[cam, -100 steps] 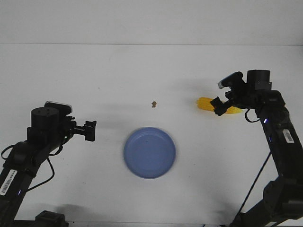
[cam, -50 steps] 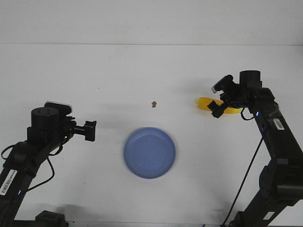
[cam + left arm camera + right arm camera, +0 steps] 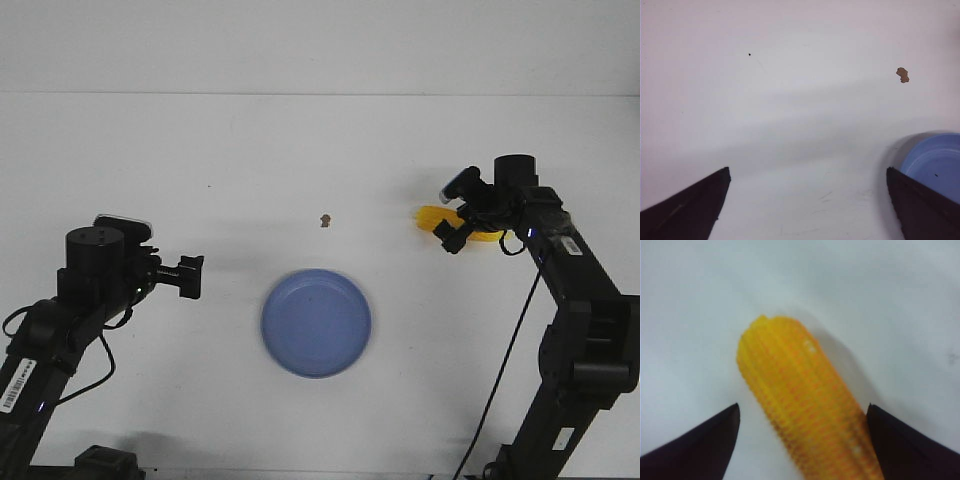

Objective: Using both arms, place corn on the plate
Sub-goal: 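Carry the corn cob with the right gripper over the blue plate and lower it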

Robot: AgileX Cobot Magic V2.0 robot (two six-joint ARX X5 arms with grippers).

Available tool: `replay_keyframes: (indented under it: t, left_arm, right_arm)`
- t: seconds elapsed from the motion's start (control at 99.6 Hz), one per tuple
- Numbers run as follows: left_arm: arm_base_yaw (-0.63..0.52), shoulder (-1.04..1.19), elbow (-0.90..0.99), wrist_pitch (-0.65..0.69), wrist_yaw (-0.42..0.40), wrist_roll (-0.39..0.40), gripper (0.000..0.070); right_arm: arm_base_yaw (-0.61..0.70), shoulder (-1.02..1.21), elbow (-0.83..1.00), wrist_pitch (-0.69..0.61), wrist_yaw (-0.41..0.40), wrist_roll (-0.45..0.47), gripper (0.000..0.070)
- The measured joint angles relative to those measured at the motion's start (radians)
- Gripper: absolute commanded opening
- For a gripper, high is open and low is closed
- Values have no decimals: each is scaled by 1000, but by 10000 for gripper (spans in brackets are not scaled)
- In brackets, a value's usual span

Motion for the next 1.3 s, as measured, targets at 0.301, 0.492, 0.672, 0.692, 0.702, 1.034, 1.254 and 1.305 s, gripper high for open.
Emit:
replay_keyframes:
  t: [0.301,0.492,0.672,0.692,0.702,1.034,1.254,1.305]
  left_arm:
    - [0,0,0,-3,0,0,637]
    - [0,0,0,-3,0,0,637]
    - [0,0,0,-3,0,0,637]
    - [0,0,0,-3,0,0,637]
    - [0,0,0,-3,0,0,637]
    - [0,0,0,-3,0,0,637]
    - [0,0,0,-6,0,0,637]
    - [0,0,0,-6,0,0,637]
  right_arm:
    - [0,29,0,-2,16,16,184]
    - [6,11,1,-70,11,72,118]
    - [92,-126,1,-275,-90,142,118]
    - [105,-138,1,-293,-102,150,118]
    - [112,-143,1,-301,-108,153,118]
    - [435,-168,-21,-391,-71,251,124]
    - [643,-168,-32,-317,-20,308,135]
    - [671,-168,-32,-306,3,320,154]
